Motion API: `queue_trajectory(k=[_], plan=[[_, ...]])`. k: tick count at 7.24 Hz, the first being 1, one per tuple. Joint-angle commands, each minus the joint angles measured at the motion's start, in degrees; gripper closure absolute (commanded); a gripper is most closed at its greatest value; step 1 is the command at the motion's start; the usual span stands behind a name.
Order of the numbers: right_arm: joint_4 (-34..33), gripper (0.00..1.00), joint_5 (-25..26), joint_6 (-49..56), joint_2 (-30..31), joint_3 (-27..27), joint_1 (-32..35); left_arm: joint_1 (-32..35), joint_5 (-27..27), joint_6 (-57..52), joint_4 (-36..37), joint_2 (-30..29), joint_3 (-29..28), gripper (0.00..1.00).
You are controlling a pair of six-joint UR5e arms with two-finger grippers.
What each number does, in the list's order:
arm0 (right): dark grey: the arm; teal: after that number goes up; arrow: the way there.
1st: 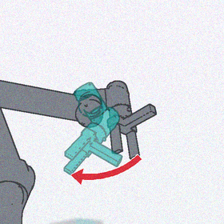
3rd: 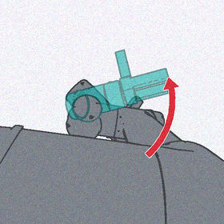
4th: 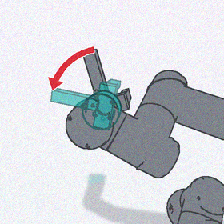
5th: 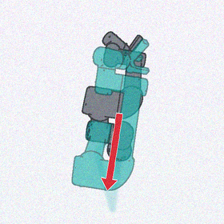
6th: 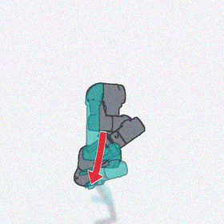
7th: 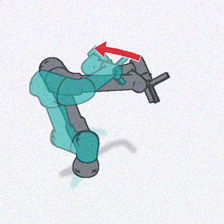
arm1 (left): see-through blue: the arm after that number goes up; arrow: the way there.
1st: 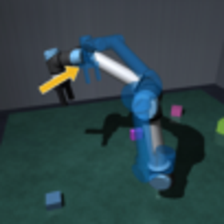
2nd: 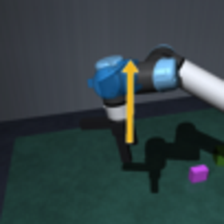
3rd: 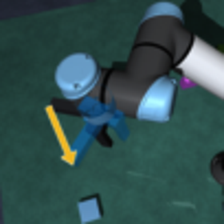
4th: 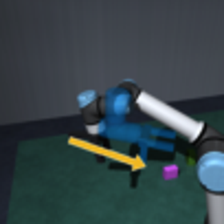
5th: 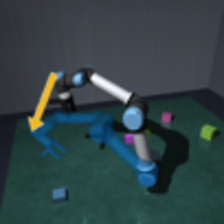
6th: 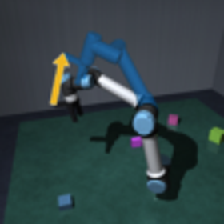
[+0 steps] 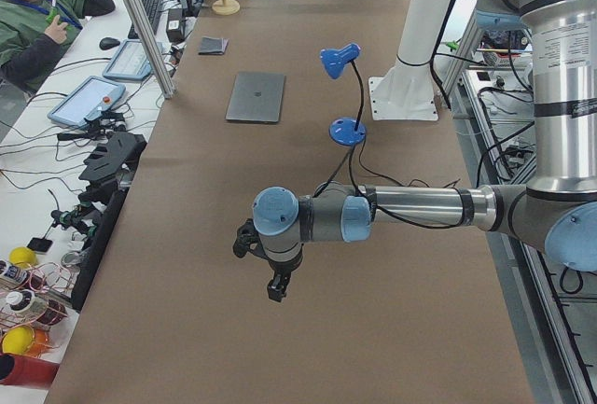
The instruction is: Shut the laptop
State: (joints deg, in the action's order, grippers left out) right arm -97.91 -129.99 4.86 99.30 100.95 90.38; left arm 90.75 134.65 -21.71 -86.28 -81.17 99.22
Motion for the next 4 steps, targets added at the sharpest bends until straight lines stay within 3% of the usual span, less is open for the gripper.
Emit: queue_trajectory(k=[1,4], plan=[[0.0,0.0,0.0,0.1,0.3,-0.1,0.0,0.0,0.0,0.0,0.1,0.1,0.4,0.01],[0.0,0.0,0.0,0.1,0.3,0.0,0.0,0.0,-0.1,0.0,0.1,0.1,1.4,0.01]])
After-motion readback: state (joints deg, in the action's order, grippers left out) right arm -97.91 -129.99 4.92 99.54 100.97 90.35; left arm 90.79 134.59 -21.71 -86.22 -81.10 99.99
